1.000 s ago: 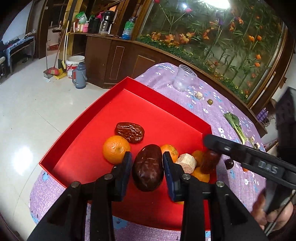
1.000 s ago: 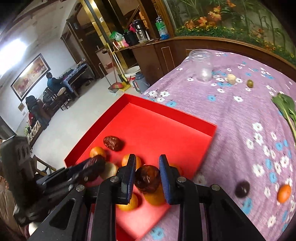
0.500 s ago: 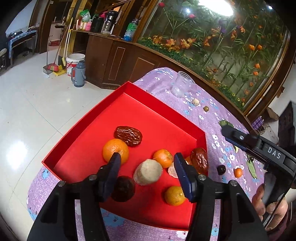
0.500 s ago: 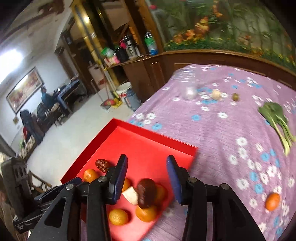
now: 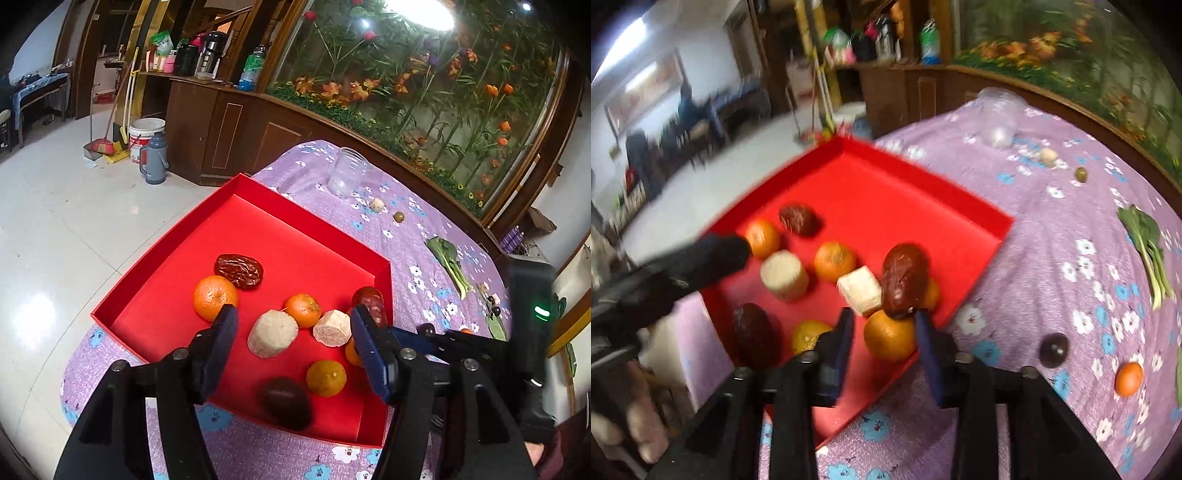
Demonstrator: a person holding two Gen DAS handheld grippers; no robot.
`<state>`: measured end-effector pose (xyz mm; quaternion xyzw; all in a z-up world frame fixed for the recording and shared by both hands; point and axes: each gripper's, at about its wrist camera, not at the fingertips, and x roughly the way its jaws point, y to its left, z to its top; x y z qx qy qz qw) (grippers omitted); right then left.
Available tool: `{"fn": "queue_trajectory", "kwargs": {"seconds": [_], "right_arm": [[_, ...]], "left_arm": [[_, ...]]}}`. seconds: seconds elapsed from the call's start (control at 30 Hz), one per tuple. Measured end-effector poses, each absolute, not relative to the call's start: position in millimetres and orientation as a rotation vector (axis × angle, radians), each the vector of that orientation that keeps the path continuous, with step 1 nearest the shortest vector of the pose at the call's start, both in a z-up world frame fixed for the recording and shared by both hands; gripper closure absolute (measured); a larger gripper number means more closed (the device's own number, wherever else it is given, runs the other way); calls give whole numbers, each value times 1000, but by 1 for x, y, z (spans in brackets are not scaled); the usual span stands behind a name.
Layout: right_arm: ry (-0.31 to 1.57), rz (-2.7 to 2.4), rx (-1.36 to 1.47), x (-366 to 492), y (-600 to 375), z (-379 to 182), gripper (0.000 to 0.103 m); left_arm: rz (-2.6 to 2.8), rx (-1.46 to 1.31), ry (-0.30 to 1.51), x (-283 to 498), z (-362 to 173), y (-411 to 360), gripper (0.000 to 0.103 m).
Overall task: Organize fruits
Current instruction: 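Lift both open tools away from the tray and swing them upward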
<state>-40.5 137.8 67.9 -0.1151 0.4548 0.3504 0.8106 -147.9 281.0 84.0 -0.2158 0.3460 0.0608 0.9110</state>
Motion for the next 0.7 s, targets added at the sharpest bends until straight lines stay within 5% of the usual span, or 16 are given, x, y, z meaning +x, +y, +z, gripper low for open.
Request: {"fn": "queue_trajectory", "kwargs": {"seconds": [0.63, 0.7], "right_arm": [[804, 519, 138, -47, -46, 119, 61], [789, 475, 166, -53, -76, 130, 54]], "left_arm": [[25, -405, 674, -165, 111, 244, 40], [18, -391, 649, -169, 122, 237, 40]]}}
